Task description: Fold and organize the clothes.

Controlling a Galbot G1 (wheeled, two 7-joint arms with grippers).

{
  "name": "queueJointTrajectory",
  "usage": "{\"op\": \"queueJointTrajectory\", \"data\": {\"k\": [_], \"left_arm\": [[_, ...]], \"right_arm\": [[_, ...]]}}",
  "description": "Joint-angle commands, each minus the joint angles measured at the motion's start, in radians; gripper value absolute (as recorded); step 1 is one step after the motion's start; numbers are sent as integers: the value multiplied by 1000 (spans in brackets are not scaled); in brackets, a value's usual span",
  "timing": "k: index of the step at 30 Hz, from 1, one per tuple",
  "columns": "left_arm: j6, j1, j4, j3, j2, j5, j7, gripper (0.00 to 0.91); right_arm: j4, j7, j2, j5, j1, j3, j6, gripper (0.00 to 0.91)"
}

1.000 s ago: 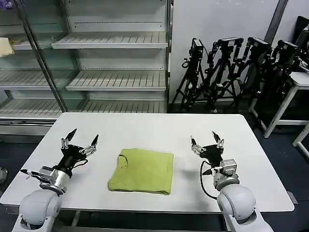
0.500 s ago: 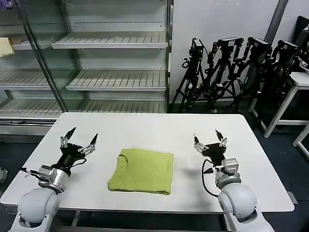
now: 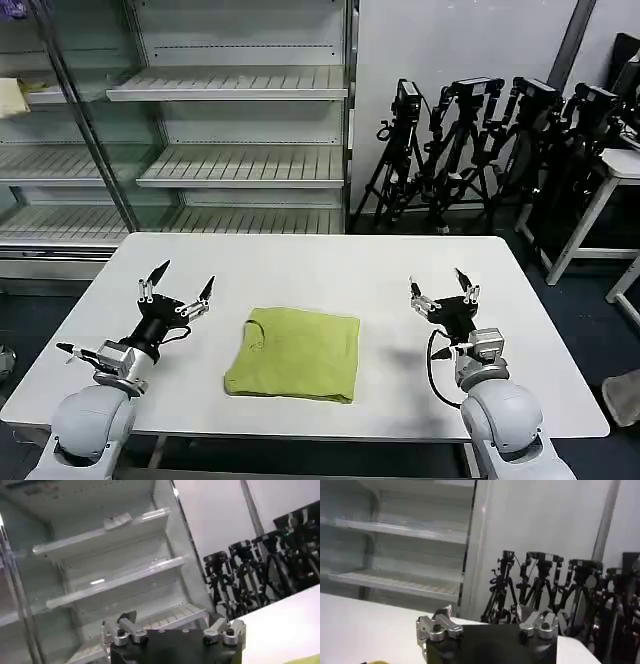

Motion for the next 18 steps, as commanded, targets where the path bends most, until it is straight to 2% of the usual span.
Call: {"op": "queueJointTrajectory", "data": {"k": [1,9,11,14,18], "left_arm": [[-59,18,1,16,24,100,-32,907],[-113,39,7,6,-1,94,-28,907],[-123,49,8,2,3,101,-17,907],[-170,59,15,-46,-5,89,117,907],[-165,75,-3,-40,1,64,74,907]], "right_arm": [[8,-19,9,-107,3,1,46,907],[15,-14,35,-149,2,-27,64,907],[20,0,39,-173,2,-23,35,907],[36,-3,45,-168,-11,-12,-1,907],[67,-23,34,-152,-30,4,-3,907]]}}
